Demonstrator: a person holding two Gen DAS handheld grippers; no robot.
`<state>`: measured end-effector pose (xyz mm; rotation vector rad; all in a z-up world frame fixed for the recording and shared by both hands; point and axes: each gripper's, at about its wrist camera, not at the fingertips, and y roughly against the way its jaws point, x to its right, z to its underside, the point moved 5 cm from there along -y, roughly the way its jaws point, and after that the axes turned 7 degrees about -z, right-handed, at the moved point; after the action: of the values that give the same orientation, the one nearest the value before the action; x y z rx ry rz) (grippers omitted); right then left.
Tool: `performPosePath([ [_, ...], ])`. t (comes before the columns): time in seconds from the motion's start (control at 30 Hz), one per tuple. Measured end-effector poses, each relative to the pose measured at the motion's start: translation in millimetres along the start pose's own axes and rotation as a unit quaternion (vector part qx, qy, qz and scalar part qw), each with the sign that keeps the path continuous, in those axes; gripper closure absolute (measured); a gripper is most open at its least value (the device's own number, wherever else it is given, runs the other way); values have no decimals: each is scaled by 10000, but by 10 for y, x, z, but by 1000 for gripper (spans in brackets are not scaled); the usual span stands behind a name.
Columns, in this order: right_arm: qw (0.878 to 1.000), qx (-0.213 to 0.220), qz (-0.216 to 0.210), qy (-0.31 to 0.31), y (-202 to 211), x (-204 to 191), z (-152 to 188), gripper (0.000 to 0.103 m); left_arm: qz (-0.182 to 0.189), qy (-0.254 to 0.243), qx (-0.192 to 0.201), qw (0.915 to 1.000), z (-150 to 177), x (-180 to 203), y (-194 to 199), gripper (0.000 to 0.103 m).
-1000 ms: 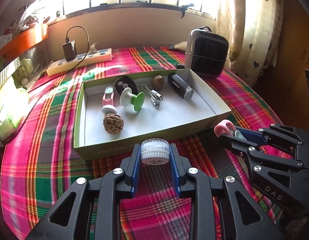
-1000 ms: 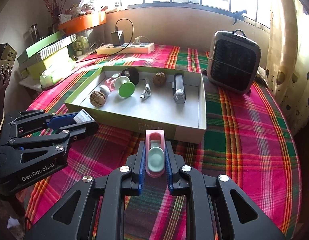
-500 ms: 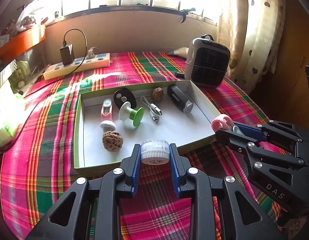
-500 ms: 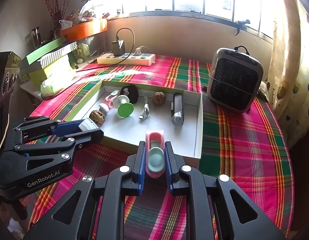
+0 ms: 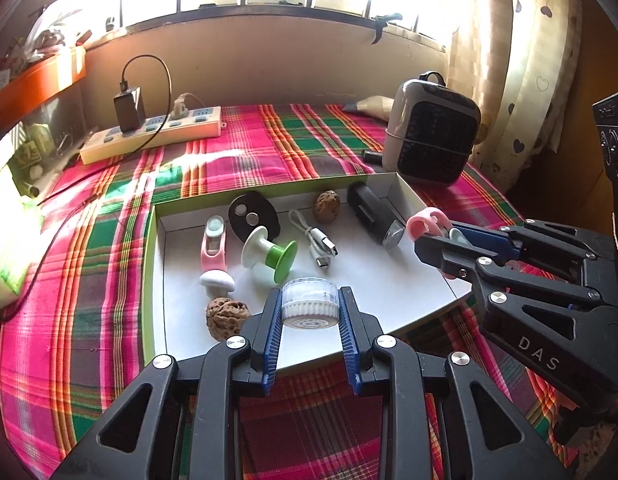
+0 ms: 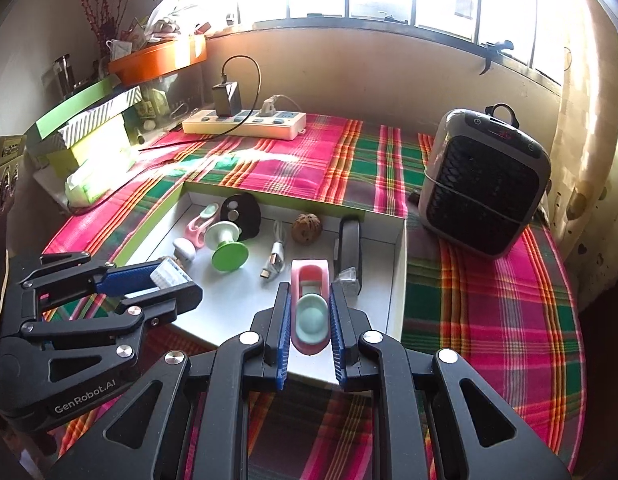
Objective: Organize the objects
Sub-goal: 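Lower the clip and white container into the box with both grippers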
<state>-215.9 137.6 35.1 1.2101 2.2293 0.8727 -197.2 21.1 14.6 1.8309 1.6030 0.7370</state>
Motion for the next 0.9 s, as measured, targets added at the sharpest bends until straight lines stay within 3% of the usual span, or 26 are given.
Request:
performPosePath([
  [0.9, 9984, -543, -163, 19, -672, 125, -180, 84, -31, -77, -331, 9994, -15, 9, -400, 78],
])
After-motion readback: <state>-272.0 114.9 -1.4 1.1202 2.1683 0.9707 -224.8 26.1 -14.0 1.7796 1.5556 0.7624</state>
